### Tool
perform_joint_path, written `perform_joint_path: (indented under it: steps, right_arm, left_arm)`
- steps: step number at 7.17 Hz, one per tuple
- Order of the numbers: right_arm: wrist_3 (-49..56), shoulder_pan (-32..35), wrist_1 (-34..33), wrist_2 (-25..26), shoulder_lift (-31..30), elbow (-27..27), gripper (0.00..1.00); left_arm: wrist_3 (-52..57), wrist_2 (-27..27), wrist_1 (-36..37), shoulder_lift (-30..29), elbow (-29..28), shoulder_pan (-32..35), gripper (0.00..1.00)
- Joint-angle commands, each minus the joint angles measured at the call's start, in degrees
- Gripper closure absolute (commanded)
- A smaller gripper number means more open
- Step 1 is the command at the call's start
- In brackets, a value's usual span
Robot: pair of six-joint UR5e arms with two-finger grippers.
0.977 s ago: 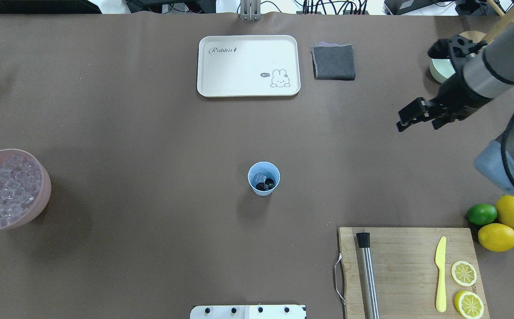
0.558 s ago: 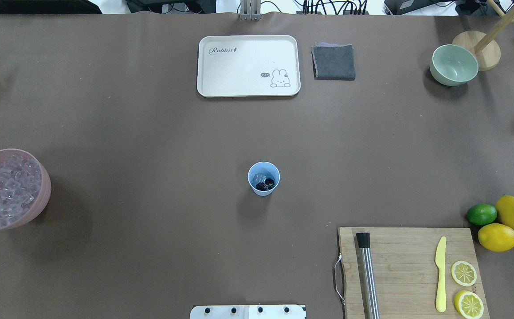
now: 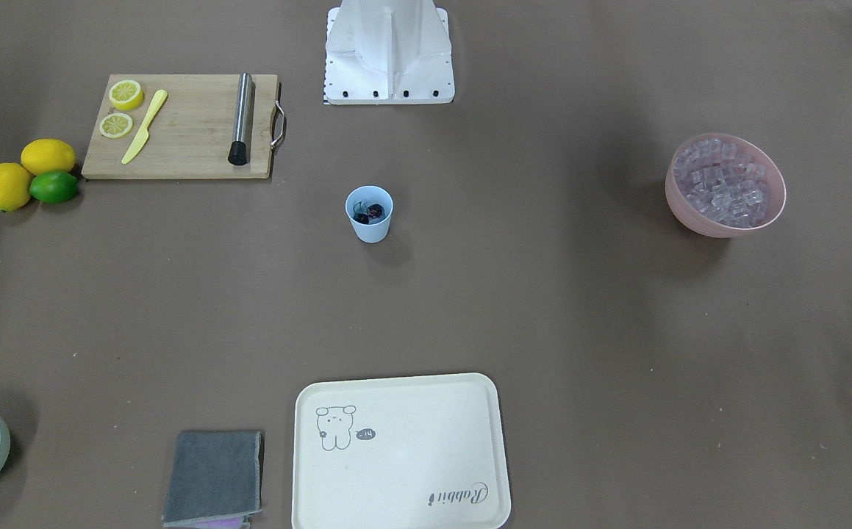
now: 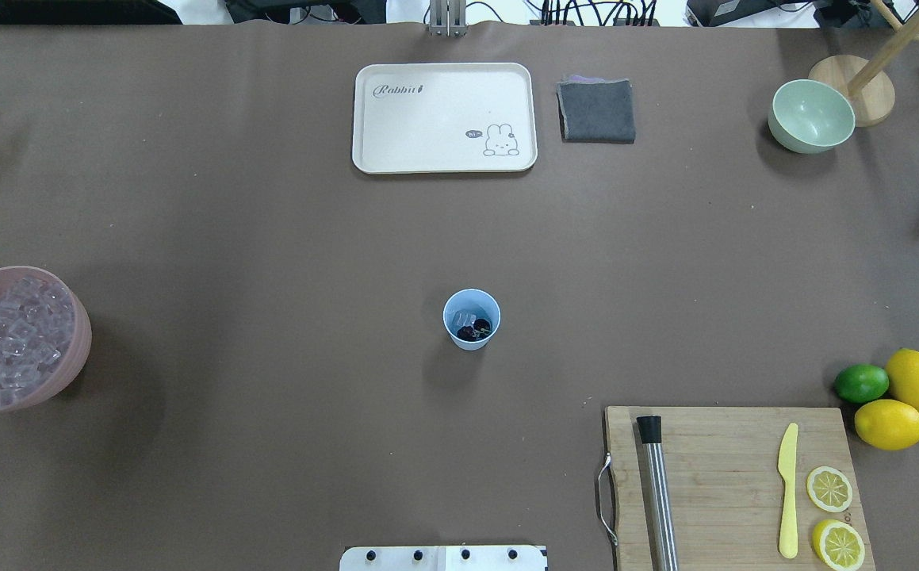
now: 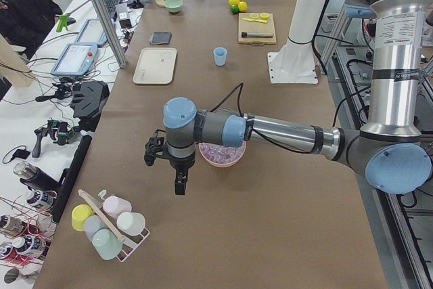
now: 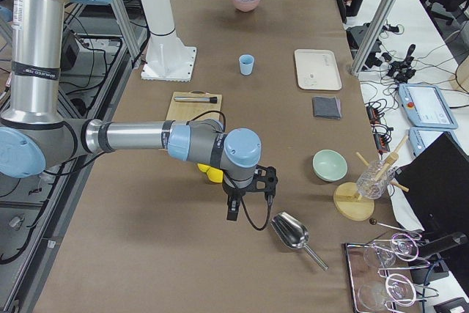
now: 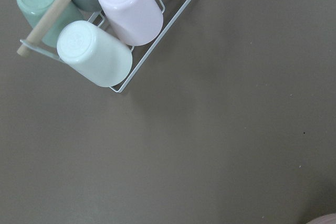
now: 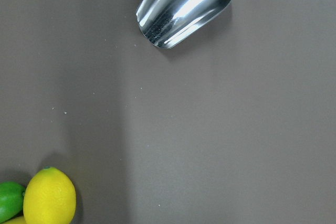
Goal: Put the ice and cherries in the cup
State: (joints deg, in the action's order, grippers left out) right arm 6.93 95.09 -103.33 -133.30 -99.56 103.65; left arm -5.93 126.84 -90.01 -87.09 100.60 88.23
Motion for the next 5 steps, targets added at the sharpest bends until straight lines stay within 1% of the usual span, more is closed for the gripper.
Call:
perform_joint_path:
  steps: [1, 5]
  right_arm:
    - [0.6, 1.5, -0.2, 0.3, -0.5, -0.2, 0.00]
    - [-0.1, 1.5, -0.3, 0.3, -0.1, -0.3, 0.00]
  left_arm:
    - [0.0, 0.1, -2.5, 1.9, 0.0, 0.0, 0.02]
    - [0.1, 0.1, -3.1, 2.9, -0.2, 3.2, 0.02]
